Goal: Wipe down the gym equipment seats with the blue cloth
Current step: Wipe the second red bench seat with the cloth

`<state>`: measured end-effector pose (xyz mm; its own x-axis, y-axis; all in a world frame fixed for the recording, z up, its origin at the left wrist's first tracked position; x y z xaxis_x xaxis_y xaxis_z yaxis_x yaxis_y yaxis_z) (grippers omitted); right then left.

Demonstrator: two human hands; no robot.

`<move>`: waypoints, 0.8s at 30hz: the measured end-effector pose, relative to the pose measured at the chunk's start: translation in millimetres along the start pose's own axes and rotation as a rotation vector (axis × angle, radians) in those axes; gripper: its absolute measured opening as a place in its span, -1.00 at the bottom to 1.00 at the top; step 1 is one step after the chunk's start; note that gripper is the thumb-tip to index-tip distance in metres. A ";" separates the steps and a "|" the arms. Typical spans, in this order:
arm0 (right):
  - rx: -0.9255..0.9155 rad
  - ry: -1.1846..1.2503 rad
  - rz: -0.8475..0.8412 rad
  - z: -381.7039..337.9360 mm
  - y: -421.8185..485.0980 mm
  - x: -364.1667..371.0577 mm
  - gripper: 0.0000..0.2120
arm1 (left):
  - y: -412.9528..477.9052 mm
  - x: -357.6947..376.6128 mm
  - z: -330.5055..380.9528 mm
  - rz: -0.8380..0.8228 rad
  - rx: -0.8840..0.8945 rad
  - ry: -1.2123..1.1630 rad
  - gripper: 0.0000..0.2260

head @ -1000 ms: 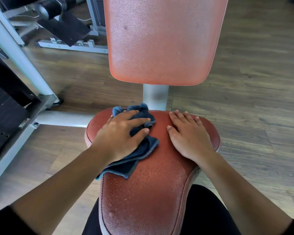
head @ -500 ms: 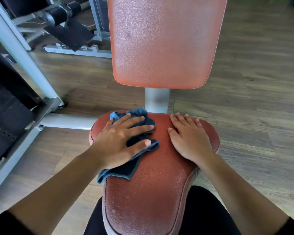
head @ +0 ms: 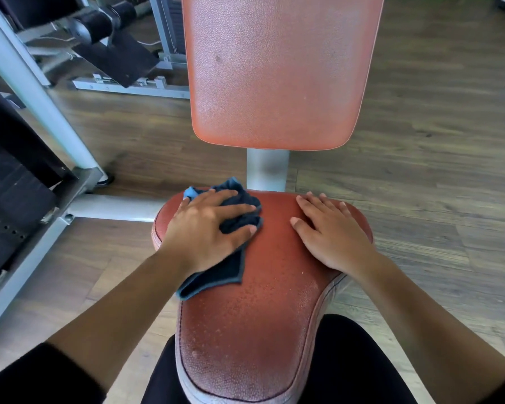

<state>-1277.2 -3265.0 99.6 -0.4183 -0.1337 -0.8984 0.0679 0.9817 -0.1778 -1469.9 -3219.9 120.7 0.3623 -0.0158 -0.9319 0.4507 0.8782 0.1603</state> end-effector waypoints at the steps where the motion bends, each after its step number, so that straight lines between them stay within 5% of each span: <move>1: 0.000 0.002 -0.002 2.5 -2.6 -1.6 -0.46 | 9.1 2.5 -1.1 -0.018 -0.051 0.046 -0.56; 4: 0.013 0.006 0.009 13.7 -11.1 -6.5 -0.44 | 28.9 13.1 9.8 -0.098 -0.140 0.159 -0.63; 11: 0.029 0.013 0.024 28.1 -20.2 -9.9 -0.43 | -1.0 12.4 44.8 -0.149 0.163 0.027 -0.45; 17: 0.040 -0.022 0.062 37.0 -25.7 -12.2 -0.42 | 51.0 33.1 38.8 -0.182 -0.035 0.217 -0.61; 24: 0.050 -0.050 0.065 40.2 -34.5 -12.6 -0.42 | 14.2 30.3 78.7 -0.238 0.292 0.105 -0.50</move>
<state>-1237.8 -3302.6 100.9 -0.3656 -0.0782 -0.9275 0.1387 0.9808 -0.1373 -1388.3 -3245.5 120.4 0.1412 -0.1408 -0.9799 0.7310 0.6824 0.0073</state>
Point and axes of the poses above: each hand's wrist, its own y-axis towards the middle knuckle, its own x-axis out of the palm, z = x × y, the point moved 7 cm from there along y, towards the middle knuckle, and after that the axes turned 6 degrees about y, right-handed, at the moved point
